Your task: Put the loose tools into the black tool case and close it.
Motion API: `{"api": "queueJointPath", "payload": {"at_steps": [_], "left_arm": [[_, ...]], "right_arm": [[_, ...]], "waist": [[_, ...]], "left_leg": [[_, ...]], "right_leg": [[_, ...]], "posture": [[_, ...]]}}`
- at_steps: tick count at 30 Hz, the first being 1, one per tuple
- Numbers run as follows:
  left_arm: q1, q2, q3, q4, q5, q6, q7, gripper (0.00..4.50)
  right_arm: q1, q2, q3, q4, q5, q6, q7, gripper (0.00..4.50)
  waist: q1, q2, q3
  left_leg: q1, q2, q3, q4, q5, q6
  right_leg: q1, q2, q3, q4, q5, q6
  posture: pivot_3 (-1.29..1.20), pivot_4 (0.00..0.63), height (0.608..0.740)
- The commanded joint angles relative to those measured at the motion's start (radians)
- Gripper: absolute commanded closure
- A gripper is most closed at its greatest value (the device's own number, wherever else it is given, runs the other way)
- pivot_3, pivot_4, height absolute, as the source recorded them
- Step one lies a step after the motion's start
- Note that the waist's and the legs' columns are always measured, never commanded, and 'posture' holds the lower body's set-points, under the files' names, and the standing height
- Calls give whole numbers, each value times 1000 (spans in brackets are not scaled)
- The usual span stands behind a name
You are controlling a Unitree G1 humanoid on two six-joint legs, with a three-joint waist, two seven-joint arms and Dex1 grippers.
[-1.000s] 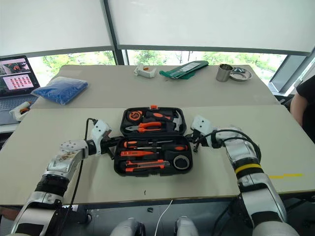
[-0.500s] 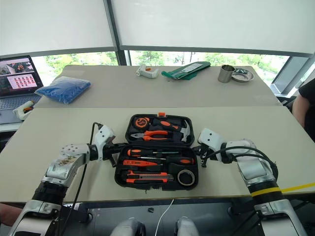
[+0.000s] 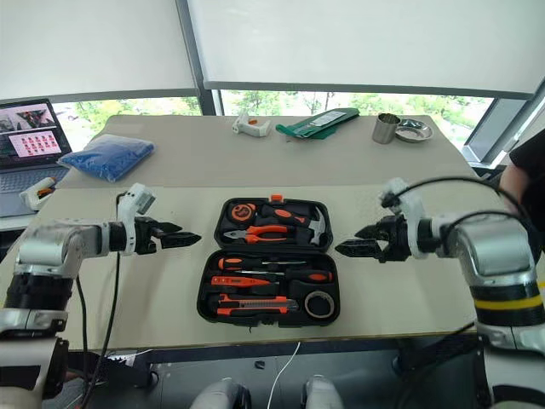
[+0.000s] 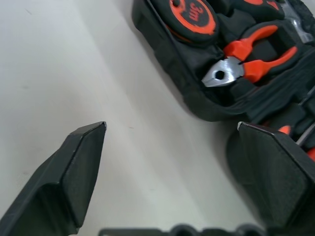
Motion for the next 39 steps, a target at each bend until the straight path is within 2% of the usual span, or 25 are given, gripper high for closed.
{"api": "queueJointPath", "payload": {"at_steps": [1, 10, 13, 15, 16, 22, 24, 27, 29, 32, 35, 37, 39], "left_arm": [[-119, -43, -98, 71, 9, 93, 0, 0], [-246, -138, -149, 270, 80, -19, 54, 0], [-254, -155, -157, 301, 97, -42, 62, 670], [-267, -169, -155, 332, 110, -61, 76, 1289], [-275, -175, -151, 349, 115, -72, 81, 1799], [-296, -161, -135, 388, 121, -75, 68, 3982], [-294, -165, -120, 393, 118, -67, 77, 4500], [-282, -181, -92, 391, 105, -60, 91, 4500], [-267, -195, -64, 378, 90, -68, 102, 4500], [-217, -216, 19, 322, 43, -165, 102, 4500], [-155, -233, 89, 259, 15, -323, 80, 4500], [-99, -253, 123, 206, 13, -450, 89, 4500], [-20, -269, 142, 121, 16, -602, 80, 4500]], "right_arm": [[-122, 105, -10, 147, 9, 108, -92, 86], [-305, 231, 54, 449, -53, 43, -232, 86], [-305, 232, 96, 500, -75, 3, -236, 0], [-309, 244, 100, 546, -85, -28, -242, 502], [-314, 251, 99, 570, -92, -44, -250, 768], [-323, 254, 145, 640, -131, -90, -232, 2794], [-318, 245, 167, 665, -144, -107, -216, 3480], [-335, 256, 142, 730, -150, -127, -234, 4470], [-342, 273, 104, 753, -146, -167, -258, 4470], [-322, 317, -29, 721, -122, -415, -337, 4470], [-258, 315, -67, 611, -109, -620, -277, 4470], [-167, 315, -99, 474, -72, -757, -202, 4470], [-51, 319, -117, 339, -80, -889, -201, 4470]], "waist": [[-1, -2, 0], [-17, -2, 0], [-18, -2, 0], [-17, -2, 0], [-17, -2, 0], [-16, -2, 0], [-18, -2, 0], [-18, -2, 0], [-18, -2, 0], [-20, -2, 0], [-17, -2, 0], [-16, -2, 1], [-16, -2, 1]], "left_leg": [[0, 0, 0, 0, 0, 0], [-9, -2, 1, -1, 0, 0], [-10, -3, 2, -2, 0, 0], [-13, -3, 2, -1, 0, 0], [-15, -4, 2, -1, 0, 0], [-16, -5, 2, 1, 1, 0], [-15, -5, 2, 2, 2, 0], [-14, -5, 0, 2, 4, -1], [-14, -6, 0, 3, 4, 0], [-14, -5, -1, 5, 4, 0], [-15, -6, -2, 4, 7, 0], [-17, -6, -1, 4, 7, 0], [-18, -6, -1, 4, 7, 0]], "right_leg": [[0, 0, 0, 0, 0, 0], [-7, 0, 1, 5, 0, 0], [-8, -1, 1, 5, 0, 1], [-11, -1, 1, 6, 0, 2], [-14, -2, 1, 7, 0, 2], [-14, -3, 1, 9, 0, 2], [-14, -3, 1, 9, 0, 2], [-14, -3, 1, 11, 0, 1], [-14, -3, 2, 11, 0, 1], [-14, -3, 3, 12, 1, 1], [-15, -4, 3, 12, 2, 1], [-17, -4, 3, 12, 3, 1], [-18, -4, 3, 12, 3, 1]], "posture": [[0, 150, 740], [0, 150, 740], [0, 150, 740], [0, 150, 740], [0, 150, 740], [0, 150, 740], [0, 150, 740], [0, 150, 740], [0, 150, 740], [0, 150, 740], [0, 150, 740], [0, 150, 740], [0, 150, 740]]}}
